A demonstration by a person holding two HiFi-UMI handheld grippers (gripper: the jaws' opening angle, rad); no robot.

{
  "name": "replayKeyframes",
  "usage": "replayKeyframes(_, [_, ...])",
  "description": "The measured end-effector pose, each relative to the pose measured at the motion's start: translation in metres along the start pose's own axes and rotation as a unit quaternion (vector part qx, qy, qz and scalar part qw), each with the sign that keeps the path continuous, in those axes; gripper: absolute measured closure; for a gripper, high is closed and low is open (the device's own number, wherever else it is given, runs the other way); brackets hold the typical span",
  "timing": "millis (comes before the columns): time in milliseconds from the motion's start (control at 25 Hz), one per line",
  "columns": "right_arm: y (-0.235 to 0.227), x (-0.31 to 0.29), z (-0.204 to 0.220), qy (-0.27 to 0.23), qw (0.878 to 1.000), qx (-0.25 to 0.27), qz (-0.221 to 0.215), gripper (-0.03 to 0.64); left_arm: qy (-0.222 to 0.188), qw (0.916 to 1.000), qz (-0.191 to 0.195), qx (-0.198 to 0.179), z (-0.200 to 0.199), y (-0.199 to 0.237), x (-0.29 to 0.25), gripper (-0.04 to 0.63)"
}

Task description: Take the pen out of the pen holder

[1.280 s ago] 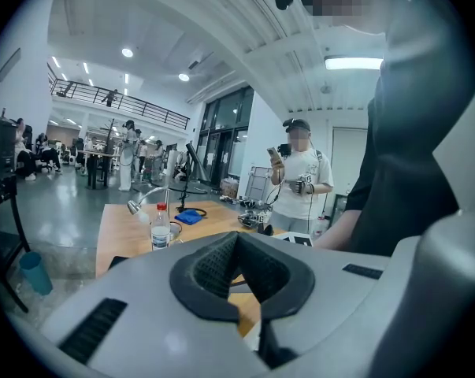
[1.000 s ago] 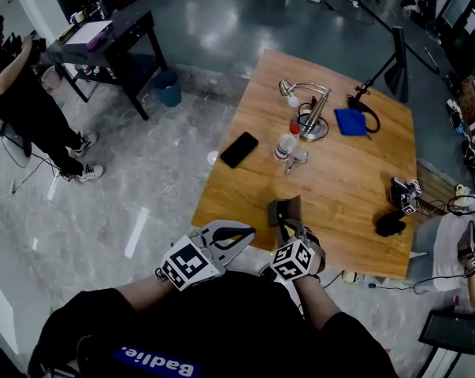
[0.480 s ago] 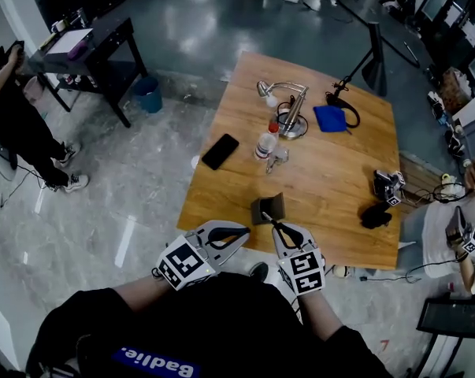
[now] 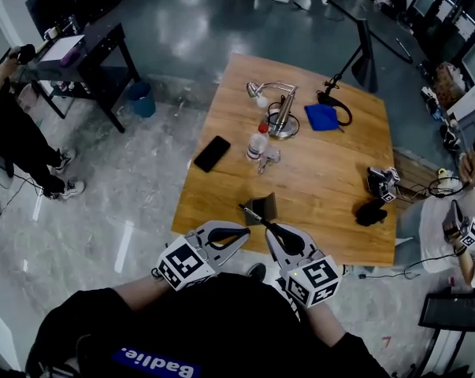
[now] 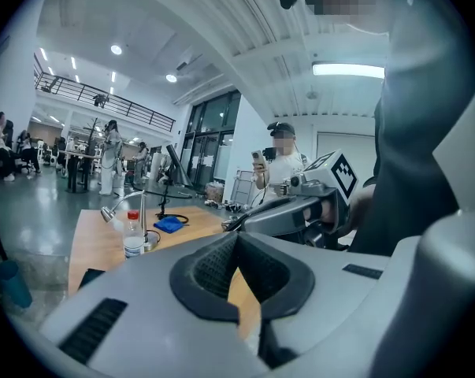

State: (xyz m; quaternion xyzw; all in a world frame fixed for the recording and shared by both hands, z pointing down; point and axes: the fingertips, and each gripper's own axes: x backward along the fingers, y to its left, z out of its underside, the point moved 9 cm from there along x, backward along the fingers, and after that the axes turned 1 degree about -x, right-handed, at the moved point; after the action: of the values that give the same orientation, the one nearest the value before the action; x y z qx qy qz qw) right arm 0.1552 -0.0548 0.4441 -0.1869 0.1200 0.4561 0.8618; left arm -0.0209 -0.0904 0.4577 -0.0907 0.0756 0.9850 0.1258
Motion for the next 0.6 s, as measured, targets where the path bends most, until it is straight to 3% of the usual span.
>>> replayKeyframes(600, [0.0064, -0.0012, 0.0051, -0.008, 0.999, 0.008, -0.030, 0.569, 0.007, 1.0000, 0.001, -0.006, 0.0000, -0.0027, -0.0061, 0.595])
